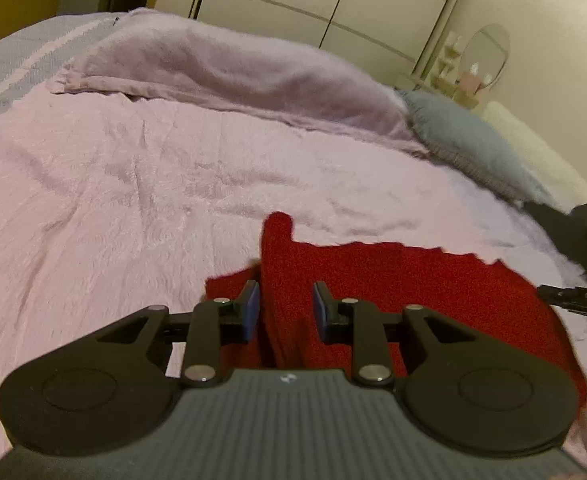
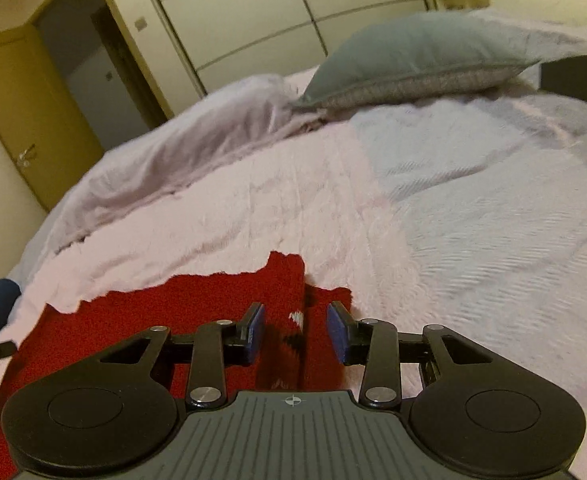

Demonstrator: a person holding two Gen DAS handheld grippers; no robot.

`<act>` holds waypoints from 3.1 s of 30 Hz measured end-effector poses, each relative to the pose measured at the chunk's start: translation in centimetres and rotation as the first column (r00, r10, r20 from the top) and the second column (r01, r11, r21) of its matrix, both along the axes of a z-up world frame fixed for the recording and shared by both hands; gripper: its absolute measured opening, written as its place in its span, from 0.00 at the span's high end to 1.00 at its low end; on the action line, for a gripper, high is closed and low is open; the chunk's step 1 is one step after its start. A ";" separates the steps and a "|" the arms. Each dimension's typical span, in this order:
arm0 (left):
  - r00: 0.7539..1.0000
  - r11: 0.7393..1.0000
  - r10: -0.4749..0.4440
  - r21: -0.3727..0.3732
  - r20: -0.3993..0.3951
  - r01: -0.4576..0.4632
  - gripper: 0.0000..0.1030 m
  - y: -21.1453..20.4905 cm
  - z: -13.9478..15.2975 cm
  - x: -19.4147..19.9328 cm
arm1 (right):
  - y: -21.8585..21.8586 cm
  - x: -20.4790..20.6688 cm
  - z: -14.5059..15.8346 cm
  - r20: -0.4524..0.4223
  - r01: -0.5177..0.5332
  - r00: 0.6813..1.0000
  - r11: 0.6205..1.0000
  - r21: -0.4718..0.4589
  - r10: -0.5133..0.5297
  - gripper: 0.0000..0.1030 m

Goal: Fold clothes
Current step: 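Grasp the folded sweater edge with both tools and smooth it flat, then release the red sweater and lift both tools back above it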

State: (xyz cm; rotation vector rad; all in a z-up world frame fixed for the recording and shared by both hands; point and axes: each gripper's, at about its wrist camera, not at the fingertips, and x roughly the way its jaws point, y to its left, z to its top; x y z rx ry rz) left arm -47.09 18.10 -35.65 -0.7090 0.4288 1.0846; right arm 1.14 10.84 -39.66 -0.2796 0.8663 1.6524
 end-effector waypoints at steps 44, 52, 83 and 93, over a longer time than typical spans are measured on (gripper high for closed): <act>0.956 0.995 0.095 0.030 -0.278 -0.090 0.76 -17.7 0.4 5.2 | -17.7 -10.4 0.1 0.312 -0.069 0.948 0.997 0.019 0.059 0.61; 0.938 0.986 0.166 0.046 -0.306 -0.159 0.70 -22.9 2.7 6.4 | -22.1 -12.1 1.8 0.254 0.004 0.967 0.999 -0.036 0.005 0.61; 0.925 0.987 0.162 0.075 -0.344 -0.145 0.59 -34.6 5.3 8.2 | -32.2 -16.8 4.0 0.208 -0.053 0.976 0.997 -0.054 0.063 0.59; 0.928 0.987 0.158 0.085 -0.338 -0.137 0.58 -35.1 5.4 8.0 | -32.6 -16.7 3.8 0.208 -0.052 0.976 0.997 -0.060 0.064 0.58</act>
